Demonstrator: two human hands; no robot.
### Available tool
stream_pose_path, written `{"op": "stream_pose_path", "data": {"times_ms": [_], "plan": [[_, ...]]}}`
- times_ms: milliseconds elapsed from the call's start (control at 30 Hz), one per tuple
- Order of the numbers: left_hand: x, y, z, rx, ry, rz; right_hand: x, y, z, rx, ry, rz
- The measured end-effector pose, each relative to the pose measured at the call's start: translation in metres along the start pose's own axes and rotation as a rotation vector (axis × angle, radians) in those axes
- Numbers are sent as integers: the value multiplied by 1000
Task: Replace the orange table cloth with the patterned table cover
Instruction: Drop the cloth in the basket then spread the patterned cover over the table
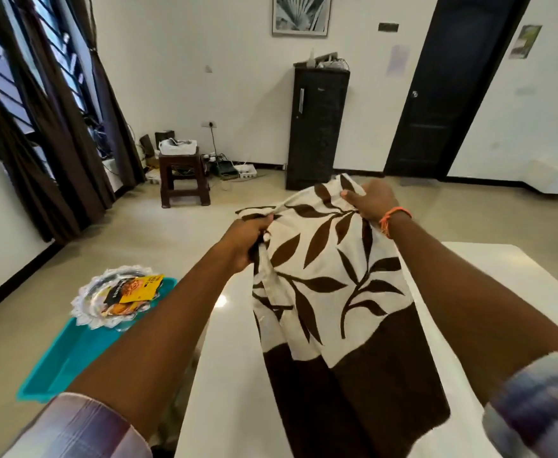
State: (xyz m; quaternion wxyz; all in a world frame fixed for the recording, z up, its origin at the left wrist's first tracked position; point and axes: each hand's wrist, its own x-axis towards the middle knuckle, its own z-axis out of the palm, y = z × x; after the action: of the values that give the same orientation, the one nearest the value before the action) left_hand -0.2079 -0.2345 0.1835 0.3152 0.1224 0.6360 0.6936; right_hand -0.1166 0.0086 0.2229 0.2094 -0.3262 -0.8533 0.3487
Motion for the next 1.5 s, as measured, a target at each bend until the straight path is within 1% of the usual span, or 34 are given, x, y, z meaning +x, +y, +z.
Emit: {"op": "stream_pose_path", "data": {"times_ms": [67, 133, 167, 200, 233, 333, 400, 467, 500, 567, 600, 667, 700, 733, 767, 867, 967, 1033, 1100, 1167, 1233, 1300, 1400, 1500], "plan": [[54, -29, -23, 85, 55, -40, 29, 22, 45, -85, 29, 17], [112, -68, -49, 191, 178, -165, 50, 49, 96, -277, 49, 68], [135, -92, -60, 257, 240, -242, 52, 65, 120, -381, 31, 89], [151, -113, -69, 312, 284, -303, 48, 84, 146, -454, -25, 93], [159, -134, -76, 353, 314, -348, 37, 103, 167, -488, -124, 85], [162, -186, -83, 341, 317, -470, -21, 164, 218, -484, -457, 140], [152, -223, -80, 320, 305, -607, -69, 197, 234, -533, -589, 219], [142, -253, -71, 293, 332, -678, -104, 217, 245, -622, -688, 223], [138, -265, -66, 292, 349, -675, -114, 218, 248, -656, -714, 205], [131, -277, -57, 324, 337, -655, -123, 217, 254, -674, -707, 209], [129, -278, -51, 303, 313, -675, -125, 214, 257, -675, -693, 225], [124, -274, -41, 188, 254, -769, -126, 210, 260, -684, -658, 241], [122, -274, -37, 162, 229, -811, -125, 209, 260, -689, -642, 242], [121, -275, -35, 183, 204, -838, -123, 209, 261, -698, -629, 237], [119, -277, -33, 218, 195, -840, -120, 208, 260, -709, -614, 222], [111, -276, -25, 332, 213, -774, -115, 210, 257, -715, -566, 164], [103, -270, -13, 273, 270, -693, -114, 216, 251, -660, -546, 121], [100, -266, -2, 226, 277, -653, -113, 218, 247, -627, -554, 93], [99, -262, 13, 175, 225, -582, -111, 216, 242, -553, -557, 122], [98, -260, 30, 173, 155, -508, -106, 211, 235, -382, -573, 196], [100, -257, 46, 188, 103, -472, -98, 207, 226, -188, -614, 268], [104, -252, 58, 198, 48, -459, -89, 211, 219, -74, -654, 300], [109, -246, 68, 163, -65, -471, -76, 225, 222, -122, -631, 306], [110, -245, 68, 240, -147, -458, -67, 230, 230, -216, -565, 289]]}}
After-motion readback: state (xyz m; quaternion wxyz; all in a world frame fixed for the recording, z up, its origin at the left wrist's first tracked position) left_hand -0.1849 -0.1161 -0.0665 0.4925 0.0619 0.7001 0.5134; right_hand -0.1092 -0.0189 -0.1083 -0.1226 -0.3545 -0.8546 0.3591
